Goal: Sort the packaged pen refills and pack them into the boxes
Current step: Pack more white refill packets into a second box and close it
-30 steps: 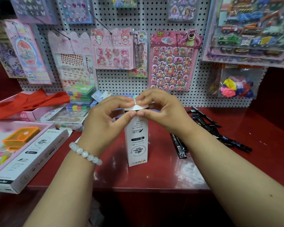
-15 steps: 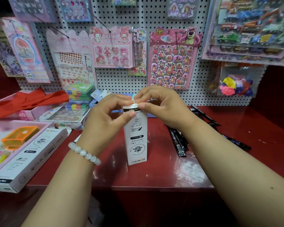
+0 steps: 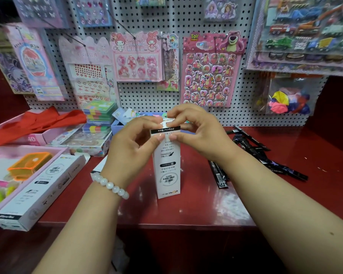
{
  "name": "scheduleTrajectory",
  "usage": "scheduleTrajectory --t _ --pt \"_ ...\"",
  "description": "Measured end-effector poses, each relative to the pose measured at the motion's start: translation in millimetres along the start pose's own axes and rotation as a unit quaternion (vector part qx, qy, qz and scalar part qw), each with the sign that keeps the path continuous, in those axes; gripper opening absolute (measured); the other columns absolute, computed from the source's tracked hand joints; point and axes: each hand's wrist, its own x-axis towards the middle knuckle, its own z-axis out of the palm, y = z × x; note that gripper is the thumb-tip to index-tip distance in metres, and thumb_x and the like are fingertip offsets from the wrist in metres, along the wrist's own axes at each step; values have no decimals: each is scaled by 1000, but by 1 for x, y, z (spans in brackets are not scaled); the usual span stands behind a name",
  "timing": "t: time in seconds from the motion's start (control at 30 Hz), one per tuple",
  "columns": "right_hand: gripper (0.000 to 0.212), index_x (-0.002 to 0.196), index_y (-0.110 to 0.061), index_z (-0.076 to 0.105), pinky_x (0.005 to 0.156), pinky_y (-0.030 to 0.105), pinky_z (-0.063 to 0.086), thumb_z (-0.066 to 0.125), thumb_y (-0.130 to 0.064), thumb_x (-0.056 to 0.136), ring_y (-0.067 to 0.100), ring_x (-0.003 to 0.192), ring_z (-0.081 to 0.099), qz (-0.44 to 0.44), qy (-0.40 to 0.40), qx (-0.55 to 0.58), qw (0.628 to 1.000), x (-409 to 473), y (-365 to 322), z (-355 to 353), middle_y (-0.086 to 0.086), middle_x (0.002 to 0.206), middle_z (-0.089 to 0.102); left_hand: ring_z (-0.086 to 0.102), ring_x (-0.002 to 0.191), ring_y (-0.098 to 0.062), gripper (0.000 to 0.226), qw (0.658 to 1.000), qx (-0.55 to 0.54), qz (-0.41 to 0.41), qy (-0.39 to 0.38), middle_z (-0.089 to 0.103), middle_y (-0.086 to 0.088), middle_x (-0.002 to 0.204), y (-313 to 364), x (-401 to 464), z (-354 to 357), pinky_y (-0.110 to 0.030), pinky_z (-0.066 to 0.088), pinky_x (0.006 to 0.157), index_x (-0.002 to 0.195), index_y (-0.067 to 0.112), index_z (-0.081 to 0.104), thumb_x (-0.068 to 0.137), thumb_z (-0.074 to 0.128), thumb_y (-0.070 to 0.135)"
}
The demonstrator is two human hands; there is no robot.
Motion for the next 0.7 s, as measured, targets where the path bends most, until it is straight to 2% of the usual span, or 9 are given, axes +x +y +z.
scheduleTrajectory --t 0.1,0.17,0.23,0.3,0.37,0.43,0.5,0.6,0.7 --pt "41 96 -30 59 86 19 50 74 0 73 6 103 58 47 -7 40 998 0 2 3 2 118 54 60 113 -17 22 999 36 9 5 59 3 124 -5 -1 0 -45 50 94 99 42 62 82 62 28" --pt "62 112 -35 48 88 27 54 72 8 74 13 100 62 110 -14 107 988 -7 11 11 2 121 53 57 116 -9 35 998 57 7 -6 48 3 135 -10 -6 0 -32 50 95 113 43 56 85 61 22" --pt "78 133 -30 33 92 34 53 69 10 76 17 106 62 181 -40 114 976 -19 28 24 5 127 54 61 110 -6 52 998 49 -37 -22 45 10 137 -13 -13 2 -26 51 91 128 43 44 89 59 12" --pt "81 145 -21 21 91 35 52 66 3 82 17 105 63 249 -49 119 960 -30 45 36 8 123 60 61 106 1 65 994 60 -87 -33 42 26 132 -17 -18 3 -22 49 91 137 44 28 92 55 5" --pt "72 145 -21 23 84 33 54 64 -8 87 18 94 65 285 -10 129 950 -32 54 42 12 113 66 53 117 3 62 983 136 -119 -25 40 23 136 -24 -22 -2 -24 40 102 144 33 23 94 53 10" --pt "58 139 -20 32 79 31 54 62 -17 90 18 85 66 330 41 144 932 -26 64 48 14 108 68 40 132 -10 54 957 259 -132 -4 39 5 145 -34 -24 -15 -23 25 110 144 21 31 95 52 17" --pt "45 127 -19 41 74 33 57 64 -25 89 19 88 68 382 58 128 914 -19 72 57 11 111 67 33 136 -20 48 920 364 -145 3 39 -6 146 -47 -27 -32 -25 21 110 139 14 42 92 52 15" --pt "52 127 -21 44 94 45 49 65 -38 82 27 112 59 408 17 -26 913 -16 84 74 11 125 60 30 136 -31 50 848 467 -247 -30 37 -13 147 -69 -32 -55 -42 23 113 137 20 46 87 47 23" --pt "54 141 -18 39 113 32 28 56 -30 92 23 135 37 329 -44 -148 932 -20 78 81 8 145 39 26 137 -32 49 795 491 -344 -87 28 -10 151 -78 -36 -61 -43 23 112 140 34 37 92 40 26"
